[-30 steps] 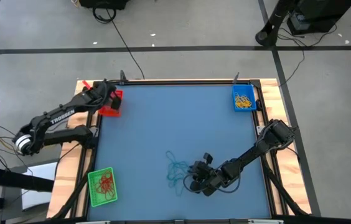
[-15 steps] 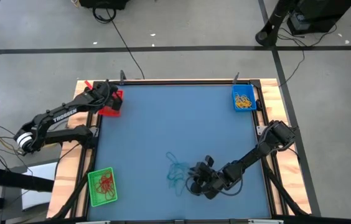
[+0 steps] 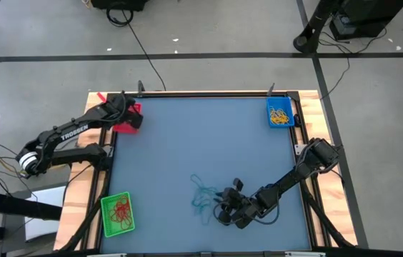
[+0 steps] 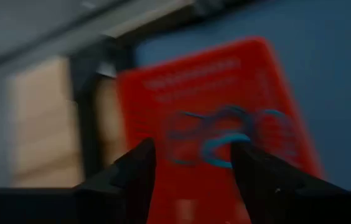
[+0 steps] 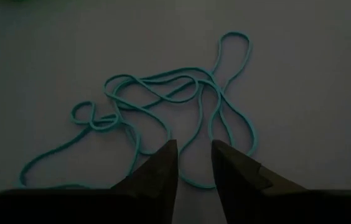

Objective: Sort rubber bands into baskets
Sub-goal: Put the blue rubber band into the red basket

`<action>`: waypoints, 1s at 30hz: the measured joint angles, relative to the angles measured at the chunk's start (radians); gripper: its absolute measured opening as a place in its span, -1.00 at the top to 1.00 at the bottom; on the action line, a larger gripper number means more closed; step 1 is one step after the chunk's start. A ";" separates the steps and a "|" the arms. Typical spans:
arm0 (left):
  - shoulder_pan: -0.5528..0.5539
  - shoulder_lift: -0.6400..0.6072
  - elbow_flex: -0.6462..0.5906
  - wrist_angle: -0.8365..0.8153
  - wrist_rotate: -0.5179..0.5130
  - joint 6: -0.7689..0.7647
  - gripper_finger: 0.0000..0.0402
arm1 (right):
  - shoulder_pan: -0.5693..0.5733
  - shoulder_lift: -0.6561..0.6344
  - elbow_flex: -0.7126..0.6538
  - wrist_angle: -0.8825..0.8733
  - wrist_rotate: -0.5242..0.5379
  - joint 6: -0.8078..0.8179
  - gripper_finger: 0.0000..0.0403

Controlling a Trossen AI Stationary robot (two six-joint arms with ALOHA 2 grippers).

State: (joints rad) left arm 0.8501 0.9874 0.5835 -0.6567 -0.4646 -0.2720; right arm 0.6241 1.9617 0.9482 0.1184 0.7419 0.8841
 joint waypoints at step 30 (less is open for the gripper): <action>-0.817 -0.010 0.000 0.620 0.204 -0.051 0.05 | -0.244 -0.002 -0.009 0.055 -0.333 -0.557 0.46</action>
State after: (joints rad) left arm 0.0331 0.9776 0.5835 -0.0368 -0.2603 -0.3229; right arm 0.3799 1.9598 0.9396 0.1732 0.4086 0.3273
